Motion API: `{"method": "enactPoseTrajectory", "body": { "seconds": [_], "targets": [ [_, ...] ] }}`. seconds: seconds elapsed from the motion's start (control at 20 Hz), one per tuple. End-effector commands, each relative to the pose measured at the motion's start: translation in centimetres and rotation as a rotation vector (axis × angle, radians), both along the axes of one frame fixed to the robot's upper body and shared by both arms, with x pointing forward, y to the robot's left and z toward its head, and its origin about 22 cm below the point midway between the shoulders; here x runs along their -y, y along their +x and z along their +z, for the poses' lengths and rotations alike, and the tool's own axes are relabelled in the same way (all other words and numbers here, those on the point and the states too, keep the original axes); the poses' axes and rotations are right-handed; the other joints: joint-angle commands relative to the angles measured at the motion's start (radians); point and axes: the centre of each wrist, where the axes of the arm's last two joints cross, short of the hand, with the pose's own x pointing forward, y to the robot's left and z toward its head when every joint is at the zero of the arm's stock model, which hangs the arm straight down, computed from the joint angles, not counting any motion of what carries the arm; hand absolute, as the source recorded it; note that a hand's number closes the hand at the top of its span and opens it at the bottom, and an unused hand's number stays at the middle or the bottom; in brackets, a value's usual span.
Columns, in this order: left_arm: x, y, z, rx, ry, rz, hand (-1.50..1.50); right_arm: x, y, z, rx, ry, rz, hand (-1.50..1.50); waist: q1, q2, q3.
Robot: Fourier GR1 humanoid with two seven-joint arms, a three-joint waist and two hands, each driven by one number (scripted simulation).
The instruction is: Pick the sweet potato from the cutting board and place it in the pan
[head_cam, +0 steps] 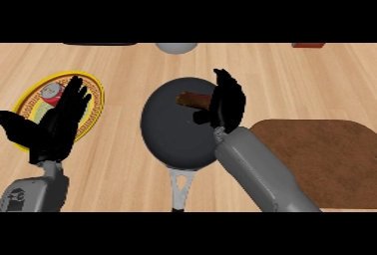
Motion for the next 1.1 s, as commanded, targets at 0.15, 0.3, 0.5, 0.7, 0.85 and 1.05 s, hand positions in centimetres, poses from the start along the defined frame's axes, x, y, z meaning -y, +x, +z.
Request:
{"method": "enactPoseTrajectory", "body": {
  "seconds": [0.15, 0.3, 0.5, 0.7, 0.85, 1.05],
  "targets": [
    [0.4, -0.9, -0.5, -0.018, 0.01, 0.041, 0.0, 1.5, -2.0, 1.6, 0.23, 0.332, -0.071, -1.5, -0.035, -0.011, 0.001],
    [-0.7, -0.6, -0.1, -0.003, -0.018, 0.035, 0.0, 4.1, -4.2, 1.4, 0.276, 0.455, -0.094, -1.5, -0.048, -0.011, 0.001],
    [-0.5, -0.8, 0.0, -0.026, 0.001, 0.036, 0.0, 6.1, -9.8, 1.5, 0.32, 0.54, -0.018, -1.5, -0.053, -0.013, 0.001],
    [-2.1, -1.2, 0.1, -0.009, 0.007, 0.056, 0.0, 7.4, -15.4, 2.7, 0.358, 0.656, 0.052, -1.5, -0.05, -0.014, 0.001],
    [-0.1, -0.5, 0.9, -0.006, -0.002, 0.026, 0.0, 9.3, -19.4, 2.3, 0.319, 0.639, 0.11, -1.5, -0.039, -0.01, 0.001],
    [-2.1, 1.0, -0.5, -0.001, 0.002, 0.045, 0.0, 10.1, -22.3, 1.8, 0.381, 0.615, 0.096, -1.5, -0.034, -0.005, -0.001]
  ]
}}
